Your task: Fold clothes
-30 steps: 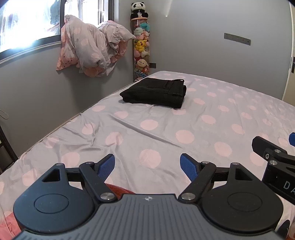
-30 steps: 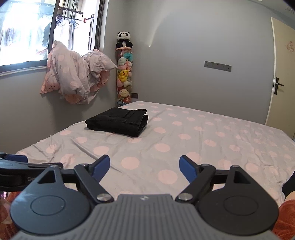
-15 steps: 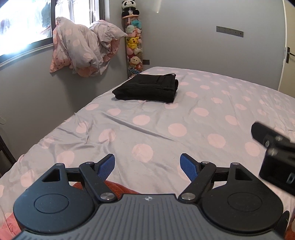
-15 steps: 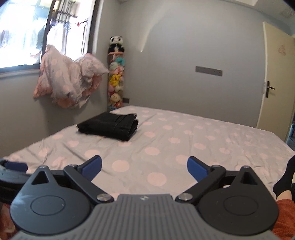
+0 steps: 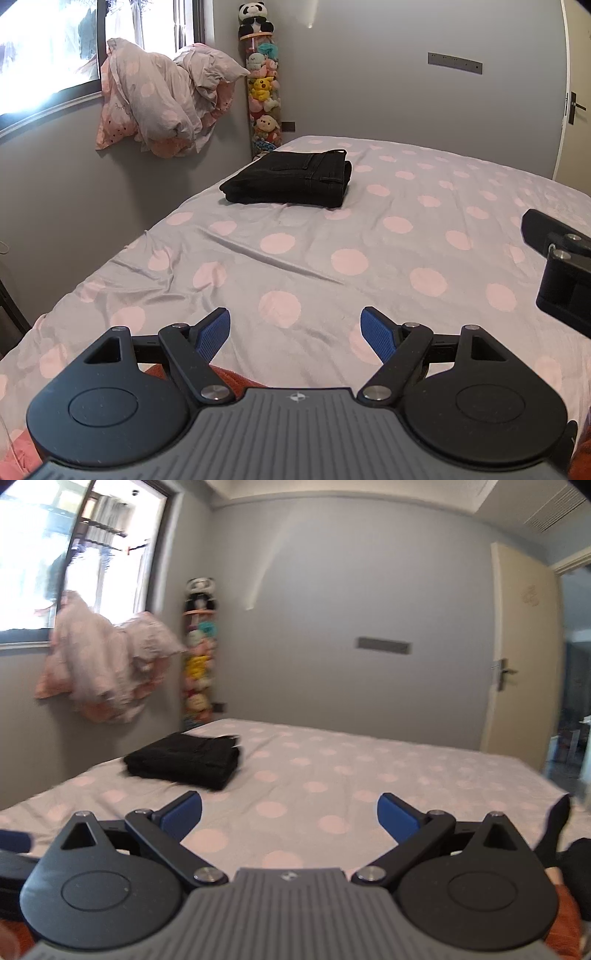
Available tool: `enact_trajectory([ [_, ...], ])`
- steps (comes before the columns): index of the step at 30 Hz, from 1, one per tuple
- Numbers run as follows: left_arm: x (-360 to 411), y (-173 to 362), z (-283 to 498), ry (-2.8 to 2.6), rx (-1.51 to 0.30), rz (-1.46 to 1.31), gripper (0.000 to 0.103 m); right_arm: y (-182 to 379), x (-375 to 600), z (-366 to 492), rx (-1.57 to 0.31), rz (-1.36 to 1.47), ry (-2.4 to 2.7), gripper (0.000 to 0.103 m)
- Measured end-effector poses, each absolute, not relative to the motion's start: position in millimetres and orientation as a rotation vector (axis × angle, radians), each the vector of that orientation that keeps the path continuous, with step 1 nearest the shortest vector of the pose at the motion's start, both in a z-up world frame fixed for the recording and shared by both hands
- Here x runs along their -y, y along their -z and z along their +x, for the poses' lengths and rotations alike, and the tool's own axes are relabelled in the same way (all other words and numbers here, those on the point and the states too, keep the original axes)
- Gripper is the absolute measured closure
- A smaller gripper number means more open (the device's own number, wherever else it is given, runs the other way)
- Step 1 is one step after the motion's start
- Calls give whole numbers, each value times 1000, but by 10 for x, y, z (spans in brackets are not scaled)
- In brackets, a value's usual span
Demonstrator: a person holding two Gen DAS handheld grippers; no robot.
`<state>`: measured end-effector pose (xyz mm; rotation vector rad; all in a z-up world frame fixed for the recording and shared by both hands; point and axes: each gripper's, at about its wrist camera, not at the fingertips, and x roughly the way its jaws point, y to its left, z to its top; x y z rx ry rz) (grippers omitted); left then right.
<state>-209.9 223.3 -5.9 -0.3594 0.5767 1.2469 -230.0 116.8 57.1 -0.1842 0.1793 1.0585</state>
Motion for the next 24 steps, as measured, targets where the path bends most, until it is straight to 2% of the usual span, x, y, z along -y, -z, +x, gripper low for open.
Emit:
enact_trajectory([
  [14,-2186,18,-2150,-1235,-513,-331,11,-511,-1174,-2222,-318,-121,-1134,1],
  [15,-2183,15,-2157,-1227,-503,-332,10,-501,-1179,-2217,-324,-122,-1134,1],
  [16,-2181,12,-2163,-1219,-492,-335,0,-491,-1183,-2212,-330,-122,-1134,1],
  [24,-2165,-1,-2136,-1198,-496,-318,0,-443,-1202,-2152,-375,-114,-1130,1],
])
